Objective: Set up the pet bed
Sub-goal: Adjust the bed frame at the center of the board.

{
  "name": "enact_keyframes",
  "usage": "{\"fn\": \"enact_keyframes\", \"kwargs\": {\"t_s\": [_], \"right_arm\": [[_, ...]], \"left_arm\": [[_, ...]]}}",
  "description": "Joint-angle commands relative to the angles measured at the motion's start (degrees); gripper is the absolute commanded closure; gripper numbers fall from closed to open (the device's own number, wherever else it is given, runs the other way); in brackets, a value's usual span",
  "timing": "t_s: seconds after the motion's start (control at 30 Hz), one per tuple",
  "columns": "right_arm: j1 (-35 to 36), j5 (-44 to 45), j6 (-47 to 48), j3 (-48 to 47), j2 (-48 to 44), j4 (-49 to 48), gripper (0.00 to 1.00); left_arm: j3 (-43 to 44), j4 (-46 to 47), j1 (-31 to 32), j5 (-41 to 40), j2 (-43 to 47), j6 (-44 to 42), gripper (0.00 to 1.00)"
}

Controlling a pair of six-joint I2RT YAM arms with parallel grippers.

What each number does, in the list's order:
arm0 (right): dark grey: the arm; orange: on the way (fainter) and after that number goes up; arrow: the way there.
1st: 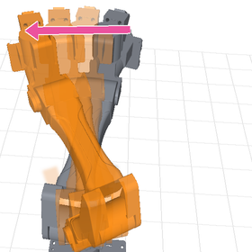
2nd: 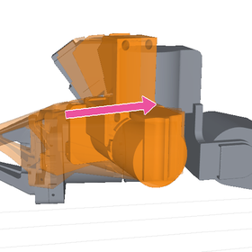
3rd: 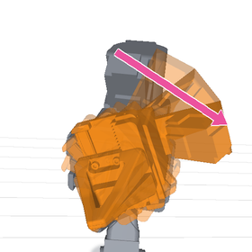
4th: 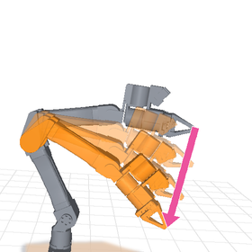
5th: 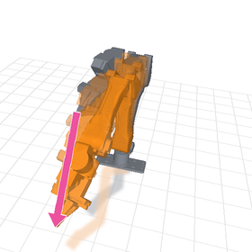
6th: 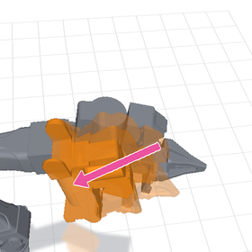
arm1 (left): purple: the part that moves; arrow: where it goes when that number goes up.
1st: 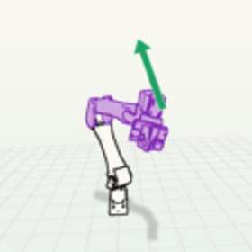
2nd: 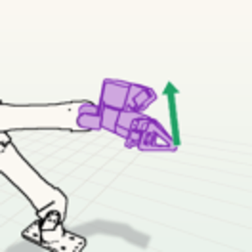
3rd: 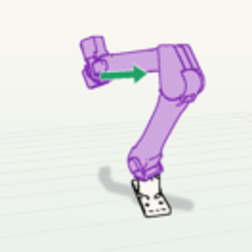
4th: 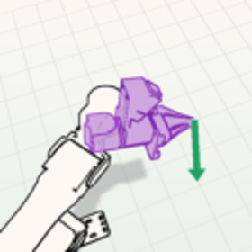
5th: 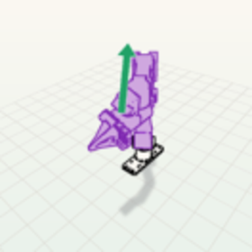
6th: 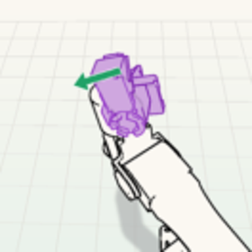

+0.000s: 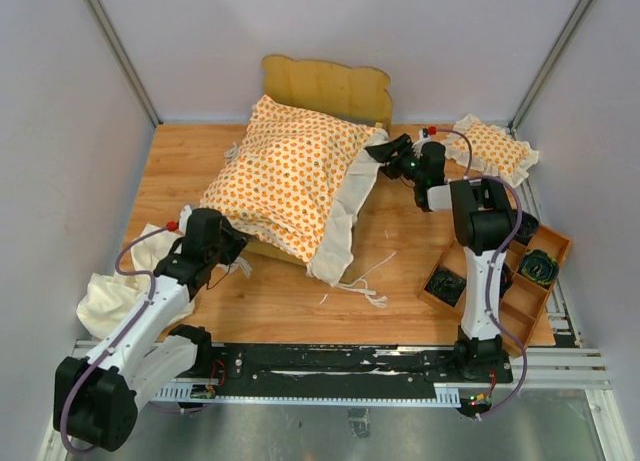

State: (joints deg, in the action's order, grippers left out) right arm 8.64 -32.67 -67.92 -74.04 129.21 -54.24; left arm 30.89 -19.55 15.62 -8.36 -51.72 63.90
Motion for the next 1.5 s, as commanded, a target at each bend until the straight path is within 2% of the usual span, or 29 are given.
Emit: {"fn": "enact_keyframes", "kwargs": {"t_s": [0.0, 0.27, 0.37, 0.53, 0.7, 0.8, 0.97, 1.07, 1.17, 1.2, 1.23, 1.27, 1.3, 1.33, 1.4, 1.47], "right_arm": [[0.2, -7.6, 0.8, 2.1, -11.7, -23.8, 1.00], [0.1, -6.1, 2.7, 17.8, -20.8, -25.2, 1.00], [-0.7, -4.8, 1.9, 23.7, -23.2, -20.9, 1.00], [-1.1, -0.4, 1.8, 34.2, -26.2, -25.0, 1.00], [-1.0, 0.7, 0.9, 39.3, -27.3, -25.6, 1.00], [-0.3, 2.5, 0.3, 42.7, -28.8, -27.3, 0.99], [0.2, 4.9, 0.8, 47.2, -33.4, -23.2, 0.94], [0.8, 4.4, 3.0, 47.7, -35.3, -18.4, 0.89], [0.8, 2.7, 4.7, 47.2, -35.8, -14.3, 0.77], [0.8, 2.5, 5.6, 46.8, -36.2, -11.7, 0.68], [0.8, 2.3, 6.4, 46.5, -36.7, -9.3, 0.61], [0.7, 2.1, 7.4, 46.1, -37.3, -6.8, 0.56], [0.7, 1.8, 8.6, 45.7, -37.9, -3.8, 0.53], [0.6, 1.5, 9.9, 45.2, -38.8, -0.7, 0.52], [0.7, 1.5, 12.7, 44.2, -41.0, 6.3, 0.50], [0.7, 2.3, 16.6, 42.7, -44.1, 15.3, 0.50]], "left_arm": [[-2.7, 0.9, -0.1, -6.7, 0.7, -6.8, 1.00], [-4.7, 11.4, -0.1, -7.3, 4.3, -18.4, 1.00], [-4.8, 17.3, -0.1, -8.0, 3.2, -23.1, 1.00], [-0.8, 23.5, -0.1, -6.2, -3.6, -28.6, 1.00], [3.4, 28.9, -0.3, -10.2, -10.0, -33.0, 1.00], [9.0, 29.3, -1.3, -11.0, -16.4, -34.4, 1.00], [16.2, 28.0, -4.6, -7.8, -26.3, -33.3, 1.00], [17.6, 30.2, -5.2, -7.4, -28.7, -34.9, 1.00], [19.5, 30.4, -6.3, -5.6, -30.5, -35.3, 1.00], [21.0, 29.6, -6.6, -4.8, -31.1, -35.2, 1.00], [22.2, 28.3, -6.9, -3.8, -31.5, -35.4, 0.96], [23.2, 26.8, -7.0, -3.1, -31.7, -35.5, 0.88], [23.9, 25.3, -7.0, -2.5, -31.7, -35.6, 0.78], [24.2, 23.7, -7.0, -2.3, -31.5, -35.6, 0.63], [24.3, 20.8, -7.0, -2.8, -30.4, -35.0, 0.47], [23.8, 18.8, -7.0, -3.2, -28.3, -35.2, 0.42]]}}
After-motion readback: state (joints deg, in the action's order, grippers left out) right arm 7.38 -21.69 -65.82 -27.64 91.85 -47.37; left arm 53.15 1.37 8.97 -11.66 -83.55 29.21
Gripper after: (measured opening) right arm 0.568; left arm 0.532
